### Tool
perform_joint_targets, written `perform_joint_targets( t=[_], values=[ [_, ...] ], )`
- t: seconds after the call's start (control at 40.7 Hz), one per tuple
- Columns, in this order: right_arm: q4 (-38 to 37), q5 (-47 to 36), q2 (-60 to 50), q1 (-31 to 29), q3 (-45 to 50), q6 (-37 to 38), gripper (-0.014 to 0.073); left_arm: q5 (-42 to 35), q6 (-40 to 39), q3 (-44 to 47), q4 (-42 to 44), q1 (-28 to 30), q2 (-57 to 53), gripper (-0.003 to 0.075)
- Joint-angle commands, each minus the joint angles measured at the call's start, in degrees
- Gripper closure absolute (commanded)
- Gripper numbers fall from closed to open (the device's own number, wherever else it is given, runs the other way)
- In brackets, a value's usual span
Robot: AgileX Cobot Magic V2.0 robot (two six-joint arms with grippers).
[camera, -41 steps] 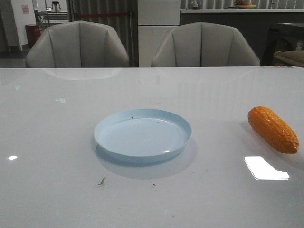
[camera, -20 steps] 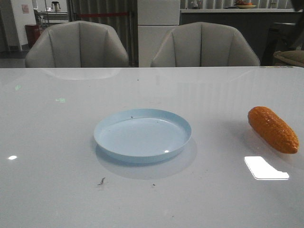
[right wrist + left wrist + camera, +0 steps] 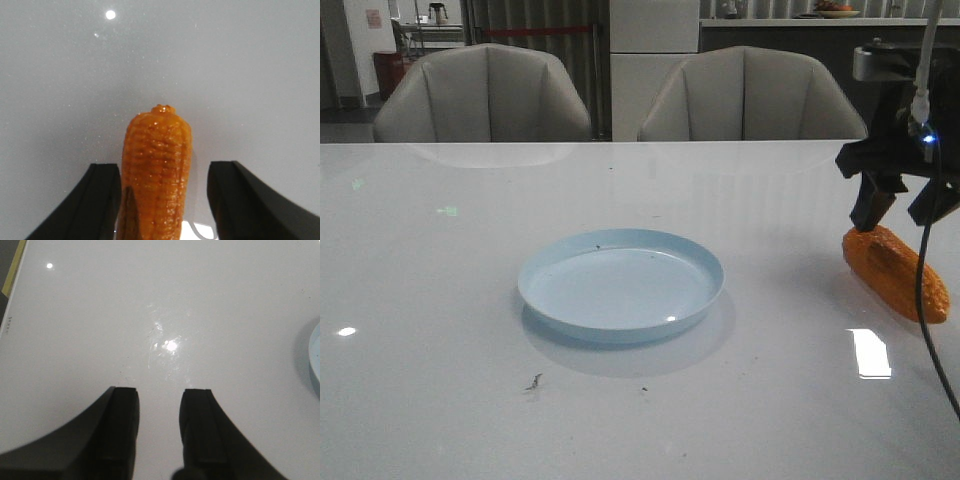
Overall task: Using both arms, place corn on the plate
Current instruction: 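Lower the right gripper and grasp the orange corn cob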
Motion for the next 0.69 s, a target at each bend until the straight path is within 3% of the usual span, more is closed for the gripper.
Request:
perform_joint_targets(
  t=[0.0,0.295,0.491,0.663],
  values=[
    [-0.33,-3.02,-0.66,-0.12,-1.88,-0.88,0.0102,-3.62,-0.52,-1.62,0.59,0.02,-0.98,0.0434],
    [0.7,-3.01,2.7,-0.12,-1.83,-0.88,0.0108,-3.49,-0.52,-1.62,0.59,0.02,-0.98,0.0434],
    [0.7,-3.16,1.93,-0.12,-1.88,-0.88,0.0309,-3.49,-0.52,-1.62,0.59,0.02,-0.98,0.0434],
    [0.73,-0.42,0.78,0.87,-5.4,-0.94,0.0323,-3.49,-0.52,-1.62,0.59,0.02,-0.98,0.0434]
  ],
)
